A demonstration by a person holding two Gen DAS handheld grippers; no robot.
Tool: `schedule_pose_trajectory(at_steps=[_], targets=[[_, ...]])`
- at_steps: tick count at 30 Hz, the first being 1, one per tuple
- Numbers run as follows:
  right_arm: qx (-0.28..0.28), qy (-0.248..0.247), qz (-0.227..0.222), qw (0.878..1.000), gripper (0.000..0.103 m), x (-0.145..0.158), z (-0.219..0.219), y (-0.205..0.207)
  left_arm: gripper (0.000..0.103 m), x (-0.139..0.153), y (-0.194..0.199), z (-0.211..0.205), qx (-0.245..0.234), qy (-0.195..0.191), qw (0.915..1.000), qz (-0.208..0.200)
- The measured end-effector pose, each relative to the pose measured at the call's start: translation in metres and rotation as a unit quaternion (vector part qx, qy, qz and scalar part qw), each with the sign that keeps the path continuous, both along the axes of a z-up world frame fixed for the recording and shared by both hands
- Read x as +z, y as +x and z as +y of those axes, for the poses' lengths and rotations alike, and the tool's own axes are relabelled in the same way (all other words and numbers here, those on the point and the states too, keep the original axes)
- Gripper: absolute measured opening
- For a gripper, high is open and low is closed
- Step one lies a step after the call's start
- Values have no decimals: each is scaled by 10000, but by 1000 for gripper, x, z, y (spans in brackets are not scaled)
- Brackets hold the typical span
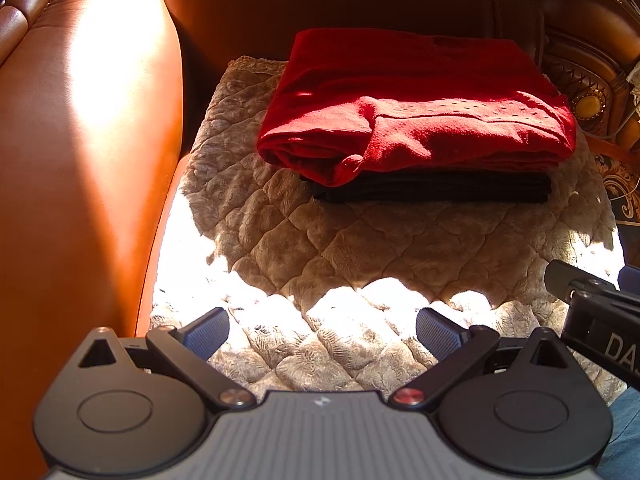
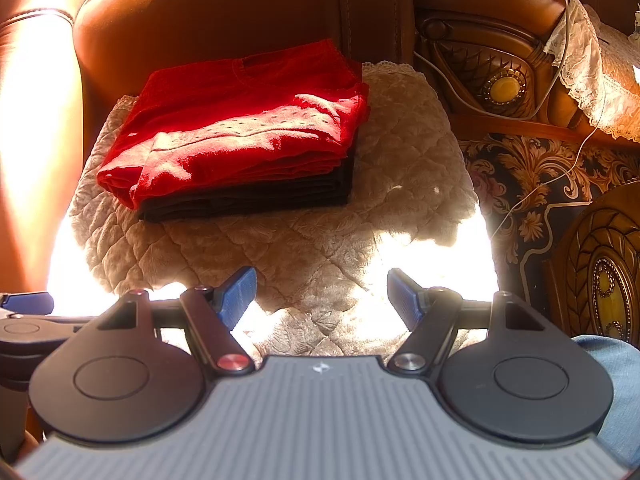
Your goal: Organize soft objects
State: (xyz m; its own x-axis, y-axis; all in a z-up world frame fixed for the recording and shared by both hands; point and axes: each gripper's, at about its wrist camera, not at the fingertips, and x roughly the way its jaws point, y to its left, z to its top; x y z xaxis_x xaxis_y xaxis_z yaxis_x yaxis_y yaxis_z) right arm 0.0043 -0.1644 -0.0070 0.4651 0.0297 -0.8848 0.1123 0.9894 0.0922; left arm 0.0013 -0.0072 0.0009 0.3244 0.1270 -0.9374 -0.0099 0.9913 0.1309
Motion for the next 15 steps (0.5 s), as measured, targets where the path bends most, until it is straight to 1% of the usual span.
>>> schedule_pose_trajectory(at_steps=[15], targets=[[3,9,-12,10000,80,0,1,0,102,-1,0,-1,-41,-43,10000,19]])
